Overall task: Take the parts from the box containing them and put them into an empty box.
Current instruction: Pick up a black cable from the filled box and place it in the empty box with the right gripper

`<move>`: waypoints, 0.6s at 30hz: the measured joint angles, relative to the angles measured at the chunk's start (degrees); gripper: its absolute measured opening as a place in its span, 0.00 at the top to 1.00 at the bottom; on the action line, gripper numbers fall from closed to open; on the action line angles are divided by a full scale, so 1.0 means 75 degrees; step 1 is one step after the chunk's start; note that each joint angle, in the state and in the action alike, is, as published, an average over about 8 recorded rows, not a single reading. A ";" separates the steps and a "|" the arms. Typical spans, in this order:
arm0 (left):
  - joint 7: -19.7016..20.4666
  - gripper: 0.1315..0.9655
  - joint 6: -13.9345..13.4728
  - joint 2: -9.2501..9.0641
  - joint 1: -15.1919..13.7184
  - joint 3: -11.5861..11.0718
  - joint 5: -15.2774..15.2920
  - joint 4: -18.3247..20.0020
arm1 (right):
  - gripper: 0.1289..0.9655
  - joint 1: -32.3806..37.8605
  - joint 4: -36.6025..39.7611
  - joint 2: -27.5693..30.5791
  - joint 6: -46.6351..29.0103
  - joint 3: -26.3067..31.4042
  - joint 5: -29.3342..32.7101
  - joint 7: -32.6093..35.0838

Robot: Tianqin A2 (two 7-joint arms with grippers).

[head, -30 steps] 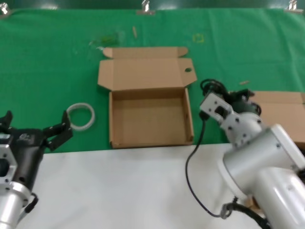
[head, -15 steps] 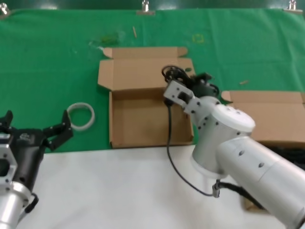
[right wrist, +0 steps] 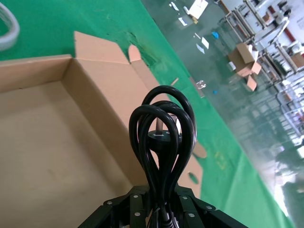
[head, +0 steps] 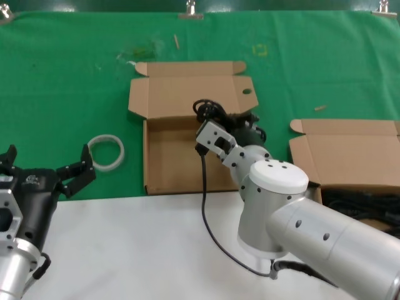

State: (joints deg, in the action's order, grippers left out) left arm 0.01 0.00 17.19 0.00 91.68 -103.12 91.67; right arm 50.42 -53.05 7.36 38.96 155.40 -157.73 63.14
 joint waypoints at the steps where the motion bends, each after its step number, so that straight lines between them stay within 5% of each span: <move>1: 0.0000 0.00 0.0000 0.0000 0.0000 0.0000 0.0000 0.0000 | 0.92 -0.0076 -0.0062 0.0000 0.0016 -0.0052 0.0000 -0.0005; 18: 0.0003 0.00 0.0000 0.0000 0.0000 0.0000 0.0002 0.0000 | 0.92 -0.1233 -0.0983 0.0085 -0.0203 -0.1618 0.0000 0.0781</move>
State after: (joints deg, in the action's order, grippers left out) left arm 0.03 0.00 17.19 0.00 91.68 -103.10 91.67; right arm 41.17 -60.43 8.00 37.44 143.26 -157.73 69.00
